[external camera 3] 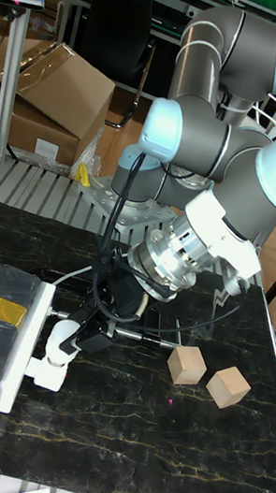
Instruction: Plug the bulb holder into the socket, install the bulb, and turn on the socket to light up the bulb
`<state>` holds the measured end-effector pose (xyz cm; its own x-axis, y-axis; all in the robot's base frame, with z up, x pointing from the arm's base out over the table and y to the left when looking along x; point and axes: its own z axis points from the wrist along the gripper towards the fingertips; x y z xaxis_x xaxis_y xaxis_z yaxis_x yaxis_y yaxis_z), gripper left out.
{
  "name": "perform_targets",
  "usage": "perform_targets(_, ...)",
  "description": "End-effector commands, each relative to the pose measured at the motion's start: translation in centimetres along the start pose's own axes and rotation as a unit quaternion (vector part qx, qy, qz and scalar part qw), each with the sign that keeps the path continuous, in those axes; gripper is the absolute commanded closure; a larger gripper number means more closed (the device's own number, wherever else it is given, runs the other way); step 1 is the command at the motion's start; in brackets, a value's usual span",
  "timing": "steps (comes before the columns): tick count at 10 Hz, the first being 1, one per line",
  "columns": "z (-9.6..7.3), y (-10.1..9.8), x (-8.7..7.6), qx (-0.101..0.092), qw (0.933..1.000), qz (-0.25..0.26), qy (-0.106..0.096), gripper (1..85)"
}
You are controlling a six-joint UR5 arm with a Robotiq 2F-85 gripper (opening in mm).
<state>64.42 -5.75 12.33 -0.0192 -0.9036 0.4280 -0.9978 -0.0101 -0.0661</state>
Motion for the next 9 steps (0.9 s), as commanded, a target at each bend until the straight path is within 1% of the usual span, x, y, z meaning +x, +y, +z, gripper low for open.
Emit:
perform_targets(1,-0.3,0.2,0.0,-0.002,0.9998,0.003,-0.019,33.3)
perform_targets(5,-0.8,0.5,-0.9,-0.006,0.9988,0.004,-0.047,33.3)
perform_targets(9,-0.8,0.5,-0.9,-0.004,0.9983,0.0,-0.057,34.0)
